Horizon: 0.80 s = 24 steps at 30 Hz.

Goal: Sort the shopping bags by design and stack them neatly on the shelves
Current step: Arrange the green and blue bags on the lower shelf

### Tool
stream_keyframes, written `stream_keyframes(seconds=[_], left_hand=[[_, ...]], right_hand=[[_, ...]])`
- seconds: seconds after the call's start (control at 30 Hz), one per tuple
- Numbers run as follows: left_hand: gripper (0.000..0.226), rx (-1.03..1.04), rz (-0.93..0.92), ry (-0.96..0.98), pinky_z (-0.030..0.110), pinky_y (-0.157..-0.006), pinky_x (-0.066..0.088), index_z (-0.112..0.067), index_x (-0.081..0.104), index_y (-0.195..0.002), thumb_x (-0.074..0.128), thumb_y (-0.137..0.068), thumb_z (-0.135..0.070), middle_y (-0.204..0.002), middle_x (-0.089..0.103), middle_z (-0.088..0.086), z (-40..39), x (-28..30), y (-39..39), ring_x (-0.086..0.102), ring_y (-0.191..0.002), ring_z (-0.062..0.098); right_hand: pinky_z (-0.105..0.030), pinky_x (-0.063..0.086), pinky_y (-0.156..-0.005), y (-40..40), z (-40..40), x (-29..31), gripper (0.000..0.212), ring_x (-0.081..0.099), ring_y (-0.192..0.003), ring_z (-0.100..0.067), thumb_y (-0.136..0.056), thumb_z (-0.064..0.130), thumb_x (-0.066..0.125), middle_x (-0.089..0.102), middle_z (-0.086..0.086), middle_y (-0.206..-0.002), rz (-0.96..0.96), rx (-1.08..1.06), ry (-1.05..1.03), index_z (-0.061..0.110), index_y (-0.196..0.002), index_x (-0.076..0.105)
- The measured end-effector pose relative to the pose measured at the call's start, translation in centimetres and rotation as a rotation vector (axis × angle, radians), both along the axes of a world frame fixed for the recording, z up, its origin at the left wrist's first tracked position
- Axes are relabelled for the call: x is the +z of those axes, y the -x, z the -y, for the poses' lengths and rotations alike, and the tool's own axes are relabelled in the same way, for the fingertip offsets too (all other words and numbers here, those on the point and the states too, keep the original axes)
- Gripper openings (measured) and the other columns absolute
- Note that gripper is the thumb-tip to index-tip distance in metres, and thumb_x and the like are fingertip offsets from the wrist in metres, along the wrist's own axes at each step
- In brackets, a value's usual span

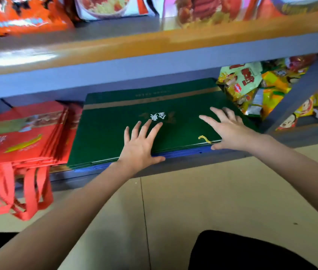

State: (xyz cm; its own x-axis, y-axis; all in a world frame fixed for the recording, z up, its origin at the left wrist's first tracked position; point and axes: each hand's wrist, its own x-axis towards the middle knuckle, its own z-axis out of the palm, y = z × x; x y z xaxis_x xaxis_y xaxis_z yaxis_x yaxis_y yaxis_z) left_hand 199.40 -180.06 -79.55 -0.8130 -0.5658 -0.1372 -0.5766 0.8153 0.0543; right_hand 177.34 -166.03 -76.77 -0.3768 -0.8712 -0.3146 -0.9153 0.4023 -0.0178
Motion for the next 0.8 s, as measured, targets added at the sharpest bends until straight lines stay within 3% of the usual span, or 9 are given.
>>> stream_keyframes(seconds=[0.17, 0.3, 0.43, 0.5, 0.57, 0.63, 0.67, 0.73, 0.8], left_hand=[[0.117, 0.369, 0.101, -0.161, 0.048, -0.114, 0.015, -0.026, -0.008, -0.149, 0.073, -0.07, -0.054, -0.156, -0.007, 0.017, 5.3, 0.6, -9.7, 0.005, -0.143, 0.039], [0.098, 0.471, 0.051, -0.316, 0.033, -0.096, 0.037, -0.006, 0.022, -0.146, 0.079, -0.072, -0.032, -0.136, 0.046, 0.022, 9.9, 1.3, -15.0, 0.048, -0.122, 0.035], [0.073, 0.467, 0.141, -0.424, 0.024, -0.073, 0.046, -0.006, 0.035, -0.136, 0.075, -0.078, -0.023, -0.095, 0.068, 0.013, 12.1, 1.0, -15.9, 0.066, -0.087, 0.023], [0.049, 0.493, 0.165, -0.61, 0.024, -0.064, 0.051, -0.004, 0.044, -0.118, 0.073, -0.079, -0.011, -0.077, 0.064, 0.01, 12.7, 0.5, -15.7, 0.061, -0.063, 0.014], [0.019, 0.447, 0.256, -0.567, 0.026, -0.063, 0.052, -0.002, 0.056, -0.087, 0.072, -0.079, -0.009, -0.063, 0.067, 0.006, 13.0, -0.2, -15.2, 0.058, -0.057, 0.011], [0.026, 0.431, 0.3, -0.475, 0.022, -0.063, 0.048, -0.009, 0.051, -0.064, 0.07, -0.08, -0.017, -0.042, 0.059, -0.008, 12.6, -0.3, -14.4, 0.059, -0.06, 0.01], [0.026, 0.401, 0.319, -0.4, 0.022, -0.068, 0.047, -0.011, 0.052, -0.065, 0.07, -0.08, -0.021, -0.05, 0.062, -0.008, 12.2, -0.2, -14.1, 0.062, -0.073, 0.014], [0.022, 0.318, 0.384, -0.251, 0.026, -0.079, 0.049, -0.005, 0.06, -0.092, 0.069, -0.081, -0.021, -0.095, 0.067, 0.005, 11.5, -0.2, -14.1, 0.062, -0.099, 0.022], [0.046, 0.338, 0.378, -0.216, 0.027, -0.082, 0.049, 0.001, 0.05, -0.118, 0.069, -0.08, -0.017, -0.116, 0.059, 0.012, 11.5, -0.8, -14.5, 0.06, -0.106, 0.026]], right_hand=[[-0.051, 0.016, -0.112, -7.0, 6.9, 1.1, 0.089, -0.005, -0.143, -0.03, -0.081, 0.025, 0.071, -0.006, 0.001, -0.157, 0.141, 0.172, -0.049, 0.036, -0.148, 0.013], [-0.051, 0.02, -0.111, -11.9, 11.4, 1.5, 0.082, 0.004, -0.142, -0.027, -0.082, 0.025, 0.071, 0.005, 0.002, -0.156, 0.22, 0.285, -0.071, 0.034, -0.147, 0.021], [-0.052, 0.023, -0.111, -15.0, 14.3, 0.3, 0.086, 0.01, -0.14, -0.028, -0.078, 0.029, 0.075, 0.012, 0.001, -0.155, 0.281, 0.318, -0.143, 0.033, -0.146, 0.022], [-0.052, 0.024, -0.109, -15.8, 14.9, -0.5, 0.086, 0.014, -0.139, -0.028, -0.077, 0.03, 0.075, 0.015, 0.001, -0.154, 0.261, 0.321, -0.164, 0.032, -0.146, 0.023], [-0.05, 0.023, -0.108, -16.1, 14.9, -0.9, 0.08, 0.017, -0.137, -0.028, -0.079, 0.028, 0.073, 0.018, 0.001, -0.153, 0.237, 0.341, -0.15, 0.031, -0.145, 0.027], [-0.049, 0.023, -0.109, -16.3, 14.6, -1.2, 0.074, 0.019, -0.136, -0.026, -0.082, 0.026, 0.07, 0.02, 0.001, -0.152, 0.218, 0.357, -0.126, 0.031, -0.144, 0.029], [-0.048, 0.023, -0.109, -16.3, 14.5, -1.3, 0.072, 0.02, -0.135, -0.026, -0.083, 0.027, 0.069, 0.021, 0.001, -0.152, 0.206, 0.359, -0.119, 0.03, -0.143, 0.029], [-0.049, 0.023, -0.109, -16.4, 14.6, -1.5, 0.074, 0.019, -0.135, -0.026, -0.082, 0.029, 0.07, 0.02, 0.001, -0.151, 0.17, 0.365, -0.123, 0.03, -0.143, 0.029], [-0.051, 0.022, -0.109, -16.4, 14.9, -1.6, 0.076, 0.019, -0.135, -0.026, -0.081, 0.03, 0.071, 0.02, 0.001, -0.151, 0.147, 0.378, -0.149, 0.03, -0.143, 0.028]])
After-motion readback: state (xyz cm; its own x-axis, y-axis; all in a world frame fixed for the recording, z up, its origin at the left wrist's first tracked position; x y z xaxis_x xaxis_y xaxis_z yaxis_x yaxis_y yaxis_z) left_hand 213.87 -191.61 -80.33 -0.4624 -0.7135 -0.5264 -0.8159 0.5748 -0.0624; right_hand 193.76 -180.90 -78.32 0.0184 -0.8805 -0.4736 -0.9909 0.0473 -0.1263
